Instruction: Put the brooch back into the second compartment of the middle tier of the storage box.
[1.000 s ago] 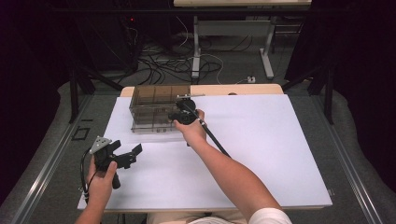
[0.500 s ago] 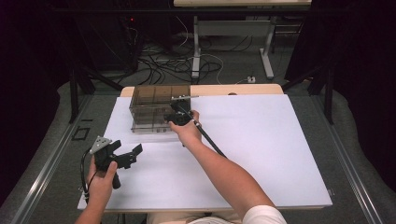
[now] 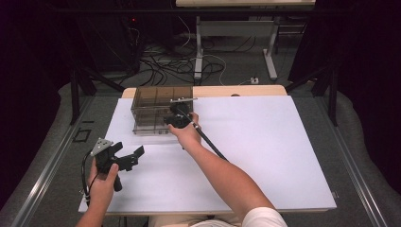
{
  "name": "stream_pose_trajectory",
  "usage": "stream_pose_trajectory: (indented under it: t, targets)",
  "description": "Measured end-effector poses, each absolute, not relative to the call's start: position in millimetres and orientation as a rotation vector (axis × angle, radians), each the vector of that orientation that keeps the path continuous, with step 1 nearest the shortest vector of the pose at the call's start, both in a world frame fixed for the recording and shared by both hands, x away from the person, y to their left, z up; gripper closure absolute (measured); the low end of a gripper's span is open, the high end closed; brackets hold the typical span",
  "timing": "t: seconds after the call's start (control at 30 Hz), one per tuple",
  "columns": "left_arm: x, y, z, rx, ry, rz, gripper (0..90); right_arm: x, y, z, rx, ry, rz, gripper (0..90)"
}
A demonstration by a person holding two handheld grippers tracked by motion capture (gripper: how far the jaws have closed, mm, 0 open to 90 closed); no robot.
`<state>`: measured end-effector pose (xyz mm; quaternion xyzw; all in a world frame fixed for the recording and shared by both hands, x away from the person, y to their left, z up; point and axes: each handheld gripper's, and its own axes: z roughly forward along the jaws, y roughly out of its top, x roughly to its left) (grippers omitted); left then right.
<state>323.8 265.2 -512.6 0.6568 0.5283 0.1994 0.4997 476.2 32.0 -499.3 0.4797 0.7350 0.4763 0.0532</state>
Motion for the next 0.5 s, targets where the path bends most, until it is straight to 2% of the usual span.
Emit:
stream_pose_trajectory:
  t: [0.23, 0.5]
  targets:
    - [324.0, 264.9, -512.7, 1.590, 1.278, 0.481, 3.2, 476.9, 32.5, -500.2, 1.450, 2.230, 1.447, 87.6]
    - [324.1, 264.8, -512.8, 1.591, 1.278, 0.478, 3.2, 477.5, 29.9, -498.8, 1.432, 2.224, 1.441, 77.7]
